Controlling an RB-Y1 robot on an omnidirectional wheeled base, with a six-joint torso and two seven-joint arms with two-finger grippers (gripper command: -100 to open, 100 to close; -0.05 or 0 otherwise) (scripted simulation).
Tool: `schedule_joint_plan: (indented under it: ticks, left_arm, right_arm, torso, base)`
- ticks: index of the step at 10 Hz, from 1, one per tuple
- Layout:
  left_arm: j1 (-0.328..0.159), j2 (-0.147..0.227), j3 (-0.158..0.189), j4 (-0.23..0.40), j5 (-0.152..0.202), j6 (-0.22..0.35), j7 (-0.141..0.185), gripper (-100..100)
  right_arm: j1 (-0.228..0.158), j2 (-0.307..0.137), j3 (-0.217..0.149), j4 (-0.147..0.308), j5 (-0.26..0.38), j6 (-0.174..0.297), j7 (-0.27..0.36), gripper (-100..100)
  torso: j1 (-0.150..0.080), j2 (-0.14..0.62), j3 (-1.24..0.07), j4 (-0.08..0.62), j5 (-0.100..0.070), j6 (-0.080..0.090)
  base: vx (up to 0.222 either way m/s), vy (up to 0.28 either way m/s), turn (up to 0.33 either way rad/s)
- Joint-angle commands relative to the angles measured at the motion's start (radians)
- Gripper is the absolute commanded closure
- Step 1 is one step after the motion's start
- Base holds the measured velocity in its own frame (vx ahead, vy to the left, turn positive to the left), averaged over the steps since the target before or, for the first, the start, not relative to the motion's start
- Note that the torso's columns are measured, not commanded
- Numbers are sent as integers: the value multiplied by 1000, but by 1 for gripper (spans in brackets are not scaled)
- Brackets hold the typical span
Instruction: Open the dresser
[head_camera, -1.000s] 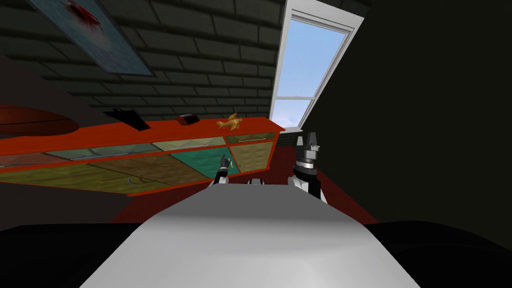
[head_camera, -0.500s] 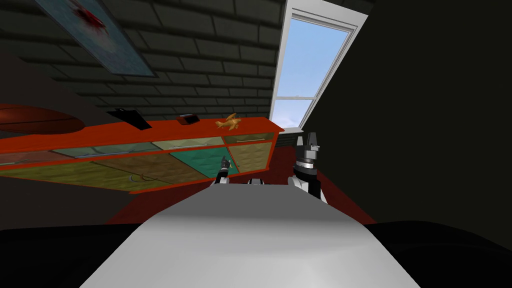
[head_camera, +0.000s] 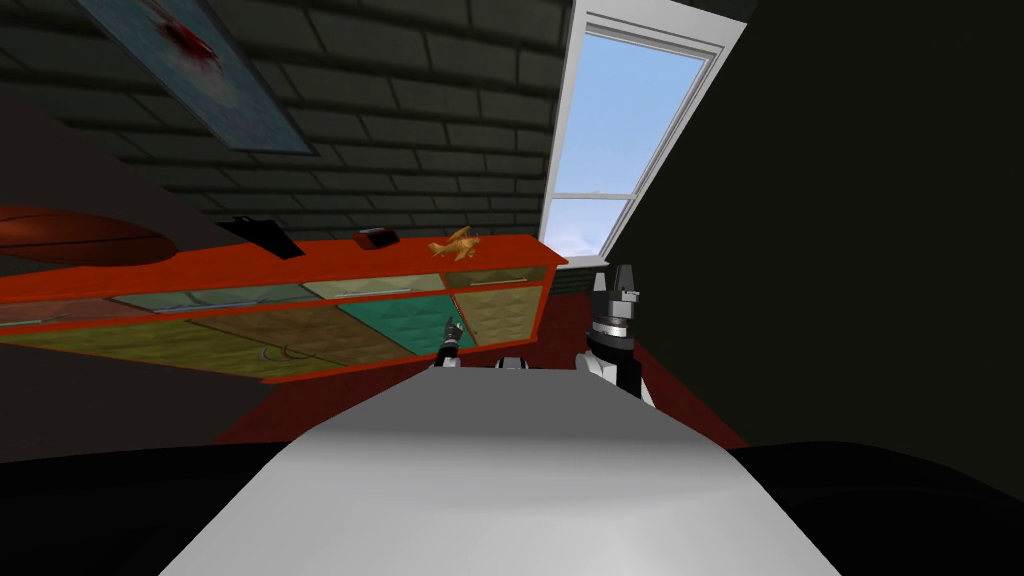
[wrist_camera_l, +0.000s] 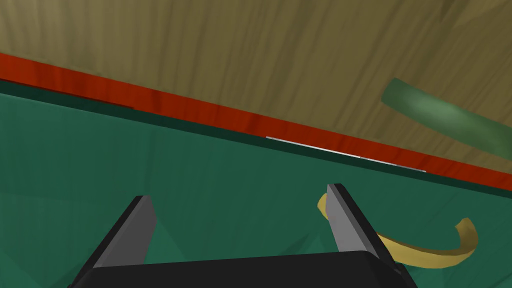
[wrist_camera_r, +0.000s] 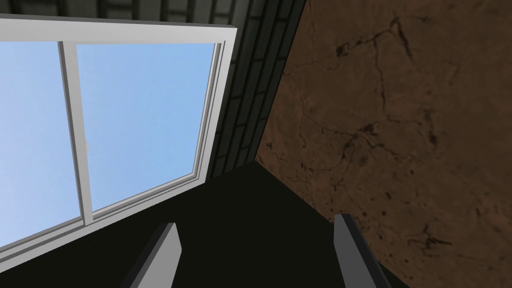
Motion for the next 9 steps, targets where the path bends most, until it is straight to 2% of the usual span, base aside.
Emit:
schedule_joint_plan:
  ticks: [1, 6, 7, 9]
  left_arm:
    - [-17, -7, 8, 64, 1, 9, 32, -100]
    - [-81, -44, 28, 251, -1, 2, 115, -100]
    - [-100, -61, 35, 306, -3, 0, 142, -100]
    - [-107, -70, 38, 329, -4, -1, 154, -100]
  right_arm:
    - [0, 0, 0, 0, 0, 0, 0, 0]
    - [0, 0, 0, 0, 0, 0, 0, 0]
    - [0, 0, 0, 0, 0, 0, 0, 0]
    - [0, 0, 0, 0, 0, 0, 0, 0]
  torso:
    - [0, 0, 0, 0, 0, 0]
    - [0, 0, 0, 0, 0, 0]
    - [1, 1, 0, 0, 0, 0]
    - [2, 1, 1, 0, 0, 0]
  base:
    - [32, -44, 15]
    - [45, -39, 34]
    - [60, -34, 43]
    - [46, -13, 12]
